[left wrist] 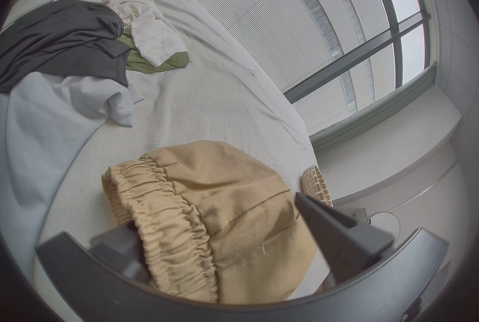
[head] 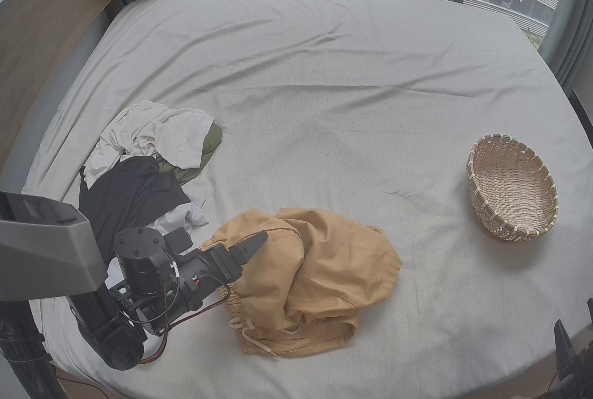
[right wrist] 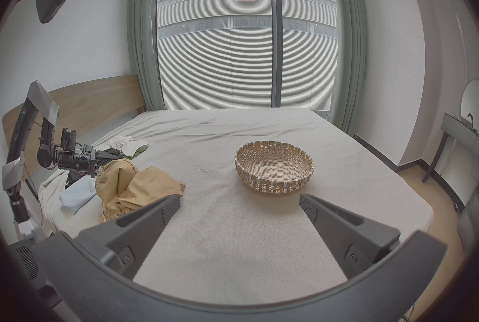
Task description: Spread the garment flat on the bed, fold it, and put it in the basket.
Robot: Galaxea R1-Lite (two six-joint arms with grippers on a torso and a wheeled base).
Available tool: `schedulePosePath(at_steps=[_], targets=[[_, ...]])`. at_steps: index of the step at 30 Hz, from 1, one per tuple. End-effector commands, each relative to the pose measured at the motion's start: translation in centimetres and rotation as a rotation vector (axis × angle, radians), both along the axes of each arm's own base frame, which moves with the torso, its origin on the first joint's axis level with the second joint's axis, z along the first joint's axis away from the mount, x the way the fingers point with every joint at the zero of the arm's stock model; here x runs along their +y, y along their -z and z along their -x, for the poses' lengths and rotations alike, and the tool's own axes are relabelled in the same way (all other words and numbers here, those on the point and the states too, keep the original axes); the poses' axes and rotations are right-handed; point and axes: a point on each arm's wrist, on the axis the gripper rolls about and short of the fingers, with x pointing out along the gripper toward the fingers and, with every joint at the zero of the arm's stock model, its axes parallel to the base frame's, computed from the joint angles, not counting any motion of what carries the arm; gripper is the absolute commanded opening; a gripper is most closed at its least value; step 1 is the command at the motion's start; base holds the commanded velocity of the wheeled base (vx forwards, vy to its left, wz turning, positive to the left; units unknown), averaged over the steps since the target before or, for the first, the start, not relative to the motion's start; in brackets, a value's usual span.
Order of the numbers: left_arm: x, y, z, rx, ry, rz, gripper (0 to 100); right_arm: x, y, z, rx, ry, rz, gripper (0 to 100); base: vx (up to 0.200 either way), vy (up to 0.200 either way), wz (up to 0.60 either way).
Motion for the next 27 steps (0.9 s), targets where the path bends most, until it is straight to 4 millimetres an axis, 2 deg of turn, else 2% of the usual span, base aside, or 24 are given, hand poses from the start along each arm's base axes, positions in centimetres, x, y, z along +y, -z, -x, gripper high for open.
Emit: schedulePosePath(at_steps=[1,5,8,9,12,14,15,17,21,27], targets=[[0.1,-0.3,-0.1,-0.011,-0.003,0.004,0,0.0,0.5,-0.1,0.01,0.0,0.0,100,0.0,0.0,0.0],[0.1,-0.8,0.1,-0.027,-0.001,0.01,0,0.0,0.5,-0.1,0.01,0.0,0.0,100,0.0,0.0,0.0],[0.3,-2.9,0.4,-0.087,-0.002,0.052,0,0.0,0.5,-0.1,0.01,0.0,-0.001,100,0.0,0.0,0.0],[0.4,-3.0,0.5,-0.09,-0.002,0.054,0,0.0,0.5,-0.1,0.01,0.0,0.0,100,0.0,0.0,0.0],[0.9,-6.0,0.6,-0.191,-0.014,0.115,0,0.0,0.5,-0.1,0.01,0.0,-0.001,100,0.0,0.0,0.0],[1.1,-6.5,0.7,-0.205,-0.016,0.124,0,0.0,0.5,-0.1,0.008,0.0,-0.001,100,0.0,0.0,0.0],[1.6,-7.8,0.8,-0.251,-0.026,0.145,0,0.0,0.5,-0.1,0.008,0.0,0.002,100,0.0,0.0,0.0],[2.0,-8.9,1.2,-0.285,-0.029,0.162,0,0.0,0.5,-0.1,0.01,0.002,0.003,100,0.0,0.0,0.0],[2.8,-10.0,1.5,-0.314,0.01,0.173,0,0.0,0.5,-0.1,0.01,0.002,0.003,100,0.0,0.0,0.0],[4.3,-10.1,1.2,-0.298,0.118,0.151,0,0.0,0.5,-0.1,0.01,0.0,0.005,100,0.0,0.0,0.0]])
